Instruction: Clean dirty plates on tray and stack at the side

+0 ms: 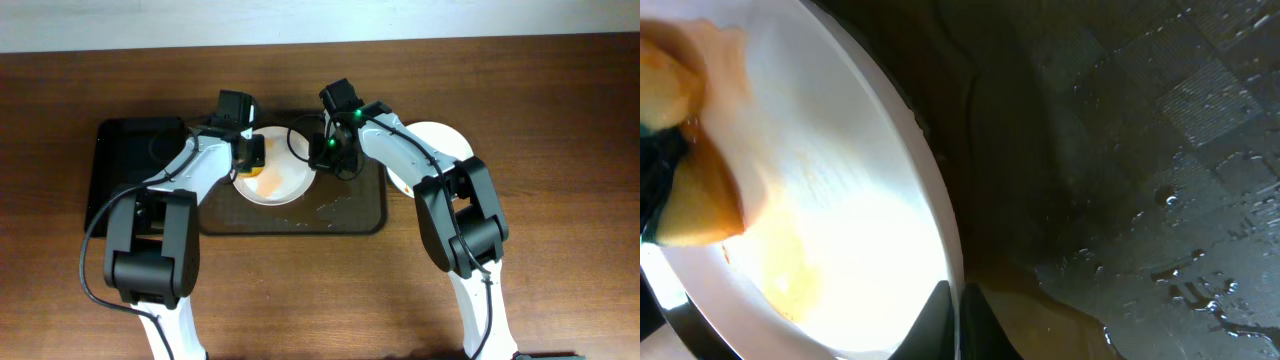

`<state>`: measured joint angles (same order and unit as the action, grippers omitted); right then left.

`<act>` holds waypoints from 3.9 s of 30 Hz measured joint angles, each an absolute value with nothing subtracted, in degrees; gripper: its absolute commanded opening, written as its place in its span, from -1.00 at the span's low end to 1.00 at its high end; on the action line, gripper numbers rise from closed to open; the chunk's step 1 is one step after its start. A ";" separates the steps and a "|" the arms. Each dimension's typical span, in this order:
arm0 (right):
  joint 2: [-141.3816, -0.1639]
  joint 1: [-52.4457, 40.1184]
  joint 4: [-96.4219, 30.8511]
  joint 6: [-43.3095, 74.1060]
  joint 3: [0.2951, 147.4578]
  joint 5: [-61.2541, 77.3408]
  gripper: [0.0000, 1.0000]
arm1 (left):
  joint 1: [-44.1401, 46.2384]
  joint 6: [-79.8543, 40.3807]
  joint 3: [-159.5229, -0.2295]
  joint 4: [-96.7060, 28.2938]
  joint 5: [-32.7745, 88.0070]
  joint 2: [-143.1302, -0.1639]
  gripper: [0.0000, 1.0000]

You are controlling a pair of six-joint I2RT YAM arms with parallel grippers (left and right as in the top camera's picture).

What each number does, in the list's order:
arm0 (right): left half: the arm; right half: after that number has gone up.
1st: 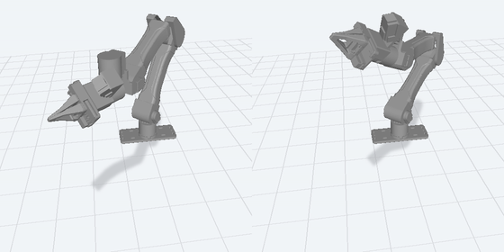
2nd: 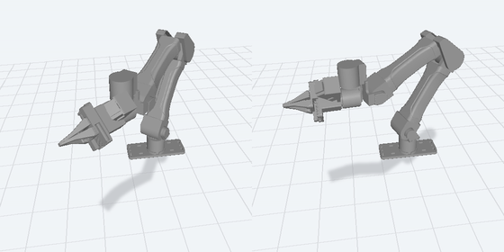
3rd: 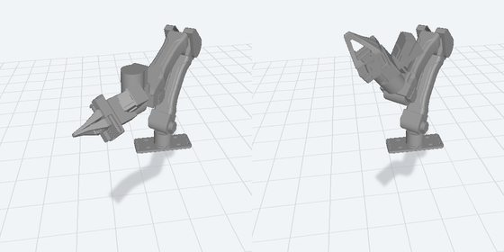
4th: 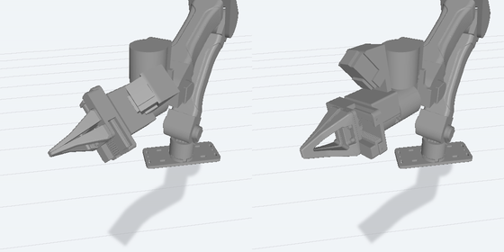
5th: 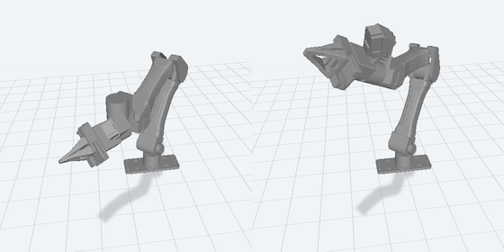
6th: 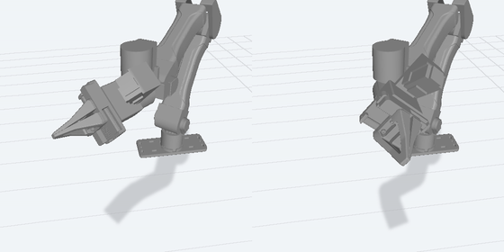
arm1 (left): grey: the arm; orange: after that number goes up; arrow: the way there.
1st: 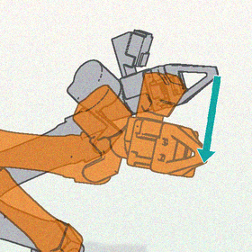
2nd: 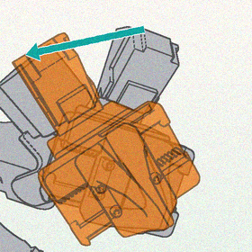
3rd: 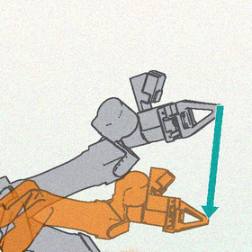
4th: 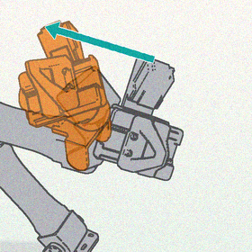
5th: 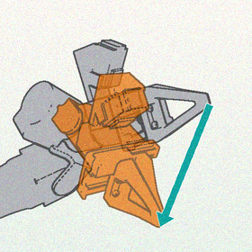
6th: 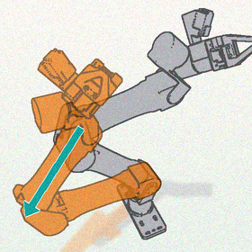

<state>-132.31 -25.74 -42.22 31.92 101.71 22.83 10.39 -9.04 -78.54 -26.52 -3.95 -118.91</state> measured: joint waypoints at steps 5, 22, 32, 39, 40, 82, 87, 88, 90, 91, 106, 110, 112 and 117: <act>-132.31 -25.76 -42.59 31.92 101.71 22.90 -0.92 | 8.38 -1.89 -80.60 -35.33 4.60 -118.52 -0.99; -132.27 -26.33 -43.07 31.70 101.67 23.24 -0.19 | -1.96 3.20 -104.71 -53.39 25.54 -121.71 -1.00; -132.31 -29.54 -43.90 32.73 101.45 20.23 -0.92 | -1.96 3.25 -104.71 -53.58 25.45 -121.71 -0.99; -121.30 -28.21 -55.24 32.27 100.79 4.75 -0.91 | -1.96 3.25 -104.71 -53.60 24.38 -121.71 -0.99; -118.37 -28.38 -56.84 32.25 100.79 1.10 -0.91 | -1.96 3.25 -104.71 -53.63 23.90 -121.71 -0.99; -112.01 -34.20 -67.20 34.85 100.79 -33.01 -0.92 | -1.96 3.25 -104.71 -53.58 22.11 -121.71 -0.99; -112.01 -16.23 -69.28 27.62 100.79 -12.32 -0.92 | -1.96 3.25 -104.71 -53.60 20.18 -121.71 -0.99; -112.01 -12.86 -69.84 26.61 100.79 -10.85 -0.92 | -1.96 3.25 -104.71 -53.60 20.05 -121.71 -1.00; -112.01 -7.22 -71.24 24.82 100.79 -9.54 -0.92 | -1.96 3.25 -104.71 -53.60 19.88 -121.71 -0.99; -112.01 -4.56 -72.18 24.10 100.79 -9.50 -0.91 | -1.96 3.25 -104.71 -53.60 19.88 -121.71 -0.99; -112.01 4.75 -57.49 22.35 82.19 -4.97 -0.13 | -1.96 3.25 -104.71 -53.41 19.46 -121.71 -0.99; -112.01 4.75 -56.29 19.57 82.15 0.05 0.21 | -1.96 3.25 -104.71 -53.36 19.46 -121.71 -1.00; -112.01 4.75 -55.37 17.50 82.15 3.29 0.25 | -1.96 3.25 -104.71 -53.36 19.49 -121.71 -0.99; -111.81 4.32 -57.41 15.42 83.42 7.66 0.46 | -2.83 2.70 -104.68 -58.22 18.74 -121.36 -0.99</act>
<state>-111.81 4.32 -57.41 15.42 83.42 7.66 -2.83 2.70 -104.68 -58.22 18.74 -121.36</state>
